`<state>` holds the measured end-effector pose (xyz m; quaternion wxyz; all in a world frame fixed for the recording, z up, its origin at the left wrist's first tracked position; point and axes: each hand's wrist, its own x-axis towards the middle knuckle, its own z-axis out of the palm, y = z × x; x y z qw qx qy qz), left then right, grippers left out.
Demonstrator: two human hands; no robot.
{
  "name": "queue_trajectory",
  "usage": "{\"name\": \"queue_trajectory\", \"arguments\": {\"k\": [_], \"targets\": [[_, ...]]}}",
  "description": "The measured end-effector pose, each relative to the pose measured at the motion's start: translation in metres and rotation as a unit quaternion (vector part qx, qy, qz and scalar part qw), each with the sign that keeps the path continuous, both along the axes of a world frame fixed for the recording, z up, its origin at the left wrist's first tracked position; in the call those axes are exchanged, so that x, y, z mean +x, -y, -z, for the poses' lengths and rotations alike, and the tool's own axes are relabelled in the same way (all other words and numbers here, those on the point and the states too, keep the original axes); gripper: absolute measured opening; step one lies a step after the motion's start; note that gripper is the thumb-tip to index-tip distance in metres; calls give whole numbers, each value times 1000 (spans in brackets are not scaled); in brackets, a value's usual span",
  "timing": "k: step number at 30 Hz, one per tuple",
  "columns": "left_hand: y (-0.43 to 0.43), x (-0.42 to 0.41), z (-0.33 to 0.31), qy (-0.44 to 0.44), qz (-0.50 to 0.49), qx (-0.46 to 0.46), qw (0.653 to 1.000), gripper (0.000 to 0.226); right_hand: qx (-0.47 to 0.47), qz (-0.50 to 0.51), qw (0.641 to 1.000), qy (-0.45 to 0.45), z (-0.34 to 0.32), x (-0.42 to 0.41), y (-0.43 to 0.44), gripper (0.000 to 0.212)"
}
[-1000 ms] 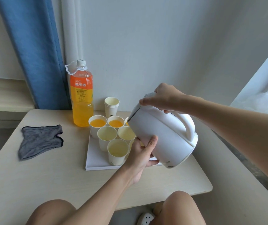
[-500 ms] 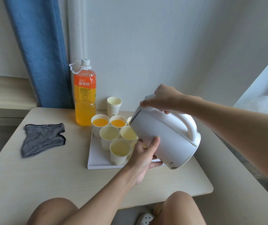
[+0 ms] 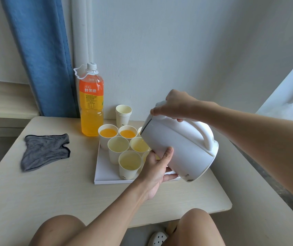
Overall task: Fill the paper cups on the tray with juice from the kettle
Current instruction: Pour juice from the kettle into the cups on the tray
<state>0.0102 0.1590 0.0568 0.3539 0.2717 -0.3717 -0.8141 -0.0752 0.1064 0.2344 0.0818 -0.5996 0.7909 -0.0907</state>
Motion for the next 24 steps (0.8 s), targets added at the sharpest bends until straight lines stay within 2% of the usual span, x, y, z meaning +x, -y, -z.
{"name": "queue_trajectory", "arguments": {"k": [4, 8, 13, 24], "targets": [[0, -1, 0, -3, 0, 5, 1000, 66, 2, -2, 1000, -7, 0, 1, 1, 40], [0, -1, 1, -1, 1, 7, 1000, 56, 2, -3, 1000, -7, 1, 0, 2, 40], [0, -1, 0, -6, 3, 5, 1000, 66, 3, -2, 1000, -11, 1, 0, 3, 40], [1, -2, 1, -6, 4, 10, 1000, 67, 6, -3, 1000, -25, 1, 2, 3, 40]]}}
